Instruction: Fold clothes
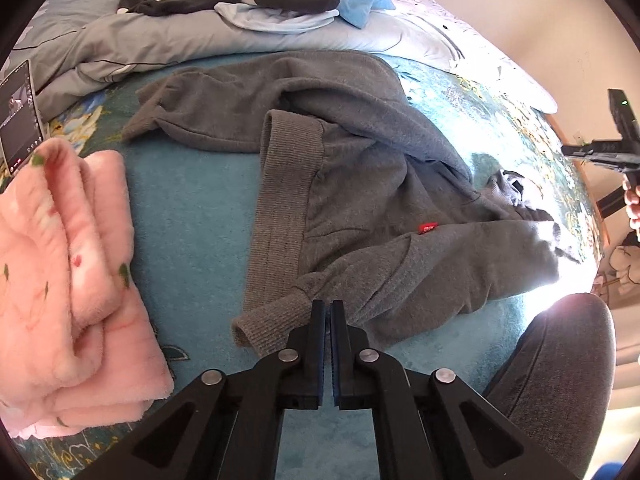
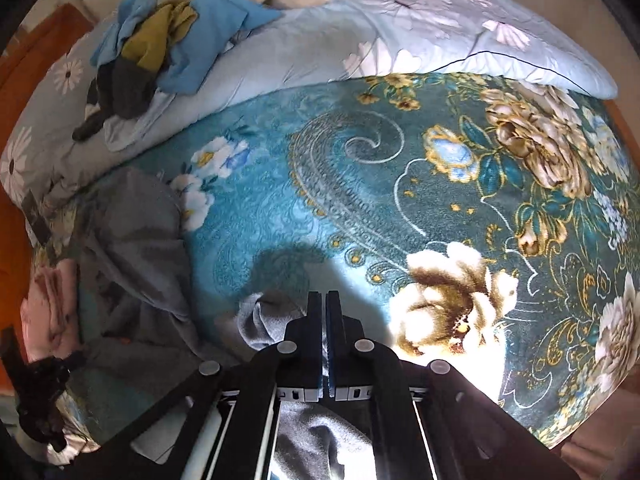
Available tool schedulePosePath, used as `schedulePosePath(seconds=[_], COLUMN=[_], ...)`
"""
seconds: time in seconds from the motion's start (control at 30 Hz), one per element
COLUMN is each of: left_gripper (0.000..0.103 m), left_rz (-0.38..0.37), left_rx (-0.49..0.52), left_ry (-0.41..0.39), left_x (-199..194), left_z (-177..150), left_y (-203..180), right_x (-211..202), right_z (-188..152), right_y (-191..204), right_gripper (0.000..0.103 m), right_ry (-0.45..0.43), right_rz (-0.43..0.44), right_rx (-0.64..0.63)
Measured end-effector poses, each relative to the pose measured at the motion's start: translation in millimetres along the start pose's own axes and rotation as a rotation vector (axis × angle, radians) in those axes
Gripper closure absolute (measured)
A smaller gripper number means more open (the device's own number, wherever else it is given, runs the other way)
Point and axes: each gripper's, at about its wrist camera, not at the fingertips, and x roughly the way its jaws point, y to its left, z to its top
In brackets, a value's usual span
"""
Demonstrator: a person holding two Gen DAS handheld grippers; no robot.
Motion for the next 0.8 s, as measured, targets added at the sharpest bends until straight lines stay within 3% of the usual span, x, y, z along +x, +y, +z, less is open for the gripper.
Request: schedulePosePath(seconds=[0.17,0.23,0.3,0.5,0.53,0.6,0.7,0.8], left_gripper=[0.103,0.103,0.103,0.103,0.103,0.103,0.102,0.101], left_rz=[0.015,0.023,0.03,0.019,0.017,0.013,0.006,0.0], left_rx=[0.003,-0.007,-0.019,-0.07,-0.079,-0.096,-0.122,-0.147], left_ry=[-0.013,-0.017,-0.02,-0.014,-0.012,-0.01,-0.007,-0.003], left_x=[-4.2,-7.3,-10.3,-13.3,-13.6,-14.3,-15.3,-16.3], left_z=[-2.4,-3.6,-4.5,-3.1,-2.7,-2.1,-1.1,-0.1], left_y=[-3.4,-0.7,3.3,11.9,13.1,15.5,19.2,22.9], right_x=[35.8,50.3,62.0,85.3,86.1,85.6,68.6,31.2], right_z=[-14.9,-18.1,-20.7,-24.3,-24.4,-23.6,-18.6,-6.4], right_y=[18.6,22.8,30.6,40.8,38.8,32.8,22.0,3.9], right_gripper=[0.094,0.062,0.058,0.061,0.077,0.098,0.1,0.101], right_ry=[0.089,0.108,0.121,0.166,0.164,0.164,0.109,-0.002], right_rz=[-0.003,0.019,0.039,-0.069,-0.081,-0.097,-0.098,-0.101], right_rx=[-0.068,-0.061,-0.07,-0.101,-0.088,-0.059,-0.019,0.036])
